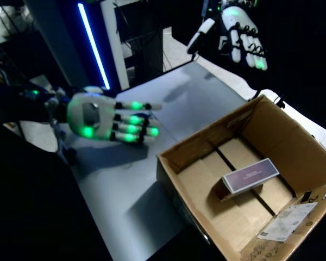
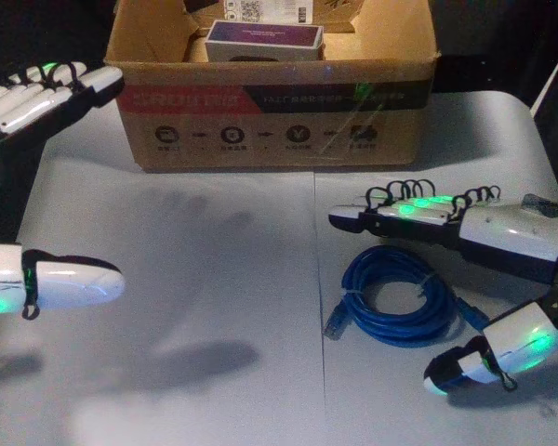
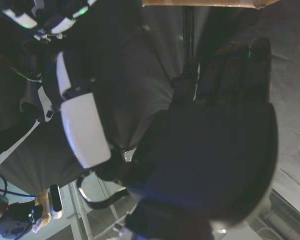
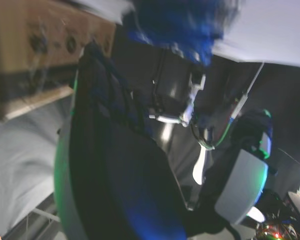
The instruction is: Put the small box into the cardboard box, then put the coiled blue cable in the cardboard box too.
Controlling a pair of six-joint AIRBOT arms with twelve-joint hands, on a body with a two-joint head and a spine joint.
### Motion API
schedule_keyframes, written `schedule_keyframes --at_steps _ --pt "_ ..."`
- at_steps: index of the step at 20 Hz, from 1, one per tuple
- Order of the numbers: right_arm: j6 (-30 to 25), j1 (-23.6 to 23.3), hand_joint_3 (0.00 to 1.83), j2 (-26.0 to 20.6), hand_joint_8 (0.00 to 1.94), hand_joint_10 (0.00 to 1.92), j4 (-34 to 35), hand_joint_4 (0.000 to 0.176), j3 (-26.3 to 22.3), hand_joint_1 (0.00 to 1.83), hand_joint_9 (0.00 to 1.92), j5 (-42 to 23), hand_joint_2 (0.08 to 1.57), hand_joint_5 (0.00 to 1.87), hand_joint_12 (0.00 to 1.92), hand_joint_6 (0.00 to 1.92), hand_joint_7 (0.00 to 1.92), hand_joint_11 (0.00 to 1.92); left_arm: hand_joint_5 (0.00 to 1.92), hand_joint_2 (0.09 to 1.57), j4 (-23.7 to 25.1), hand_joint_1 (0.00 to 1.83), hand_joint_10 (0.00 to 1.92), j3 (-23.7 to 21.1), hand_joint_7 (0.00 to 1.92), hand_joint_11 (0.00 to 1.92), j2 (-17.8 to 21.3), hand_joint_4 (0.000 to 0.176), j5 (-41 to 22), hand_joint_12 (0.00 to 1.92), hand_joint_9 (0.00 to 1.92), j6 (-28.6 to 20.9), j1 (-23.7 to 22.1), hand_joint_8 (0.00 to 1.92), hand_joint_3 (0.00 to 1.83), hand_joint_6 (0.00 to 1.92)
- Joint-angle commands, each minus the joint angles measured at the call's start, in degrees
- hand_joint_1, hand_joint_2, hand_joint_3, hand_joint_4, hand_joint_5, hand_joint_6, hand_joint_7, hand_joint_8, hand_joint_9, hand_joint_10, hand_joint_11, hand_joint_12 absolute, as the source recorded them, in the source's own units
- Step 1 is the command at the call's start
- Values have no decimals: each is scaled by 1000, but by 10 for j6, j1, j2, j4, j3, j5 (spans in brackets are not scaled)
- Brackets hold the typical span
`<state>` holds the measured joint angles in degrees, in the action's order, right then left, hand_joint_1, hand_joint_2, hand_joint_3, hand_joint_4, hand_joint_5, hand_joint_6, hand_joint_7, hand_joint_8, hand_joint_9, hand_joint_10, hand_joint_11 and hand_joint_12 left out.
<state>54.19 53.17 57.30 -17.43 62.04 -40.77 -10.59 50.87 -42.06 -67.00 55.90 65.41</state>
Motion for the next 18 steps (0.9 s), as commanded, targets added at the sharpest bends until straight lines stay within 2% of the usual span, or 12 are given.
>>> schedule_keyframes --at_steps 1,8,18 --pt "-2 -12 14 3 0 0 12 176 3 1080 0 -60 819 0 0 0 0 0 50 817 -5 411 0 1 18 0 -3 176 -70 0 0 -2 -4 3 5 4" --pt "-2 -39 2 33 0 0 -26 176 33 1063 0 15 809 0 0 0 0 0 73 839 -5 441 0 3 21 0 -8 176 -74 0 0 -7 -3 2 5 5" --pt "-2 -39 10 43 12 13 -73 176 42 1096 33 65 849 0 0 0 33 0 75 831 -5 477 0 5 33 0 -11 176 -72 0 0 -12 -4 0 0 1"
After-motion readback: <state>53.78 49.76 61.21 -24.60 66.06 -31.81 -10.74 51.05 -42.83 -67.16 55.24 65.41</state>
